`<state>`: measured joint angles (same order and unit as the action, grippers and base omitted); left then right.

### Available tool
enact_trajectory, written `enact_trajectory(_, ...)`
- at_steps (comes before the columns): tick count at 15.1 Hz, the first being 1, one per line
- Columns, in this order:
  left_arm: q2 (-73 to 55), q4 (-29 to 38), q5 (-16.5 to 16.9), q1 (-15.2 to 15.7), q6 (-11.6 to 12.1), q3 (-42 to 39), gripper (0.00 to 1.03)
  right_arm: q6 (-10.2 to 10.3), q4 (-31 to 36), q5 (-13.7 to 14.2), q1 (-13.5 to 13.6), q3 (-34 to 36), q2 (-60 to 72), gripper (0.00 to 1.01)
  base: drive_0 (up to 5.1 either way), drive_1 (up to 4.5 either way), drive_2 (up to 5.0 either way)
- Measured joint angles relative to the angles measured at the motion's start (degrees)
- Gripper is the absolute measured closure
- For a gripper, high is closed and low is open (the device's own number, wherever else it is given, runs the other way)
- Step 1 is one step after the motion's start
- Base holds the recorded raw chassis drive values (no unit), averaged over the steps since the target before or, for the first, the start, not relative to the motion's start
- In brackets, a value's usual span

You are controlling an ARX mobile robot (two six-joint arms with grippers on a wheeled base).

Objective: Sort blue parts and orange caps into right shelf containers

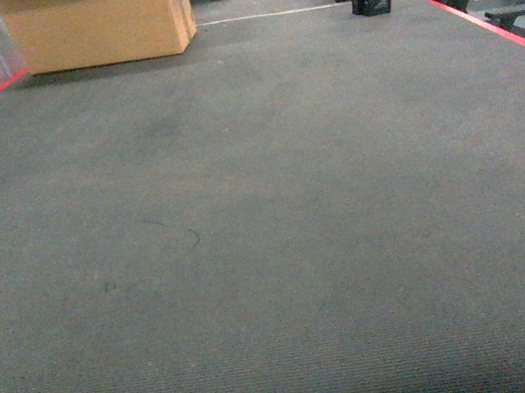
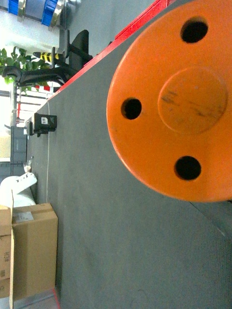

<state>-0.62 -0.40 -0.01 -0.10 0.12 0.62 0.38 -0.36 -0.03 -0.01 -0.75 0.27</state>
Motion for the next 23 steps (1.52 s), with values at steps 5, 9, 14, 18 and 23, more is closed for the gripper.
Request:
enact_trajectory(5, 0.00, 0.00, 0.00, 0.00, 0.00, 0.00, 0.60, 0.00, 0.00, 0.00, 0.00, 0.00, 0.00, 0.55, 0.0, 0.00, 0.0)
enact_trajectory(9, 0.00, -0.02, -0.09, 0.09, -0.02, 0.00, 0.60, 0.00, 0.00, -0.02, 0.00, 0.00, 0.00, 0.55, -1.4, -1.40, -1.4)
enact_trajectory(14, 0.00, 0.00, 0.00, 0.09, 0.00, 0.00, 0.60, 0.00, 0.00, 0.00, 0.00, 0.00, 0.00, 0.55, -1.7, -1.73, -1.7)
enact_trajectory(18, 0.00, -0.02, 0.00, 0.09, 0.00, 0.00, 0.60, 0.00, 0.00, 0.00, 0.00, 0.00, 0.00, 0.55, -1.6, -1.60, -1.6)
enact_trajectory(23, 0.00, 0.00, 0.00, 0.09, 0.00, 0.00, 0.60, 0.00, 0.00, 0.00, 0.00, 0.00, 0.00, 0.55, -1.6, -1.59, -1.6)
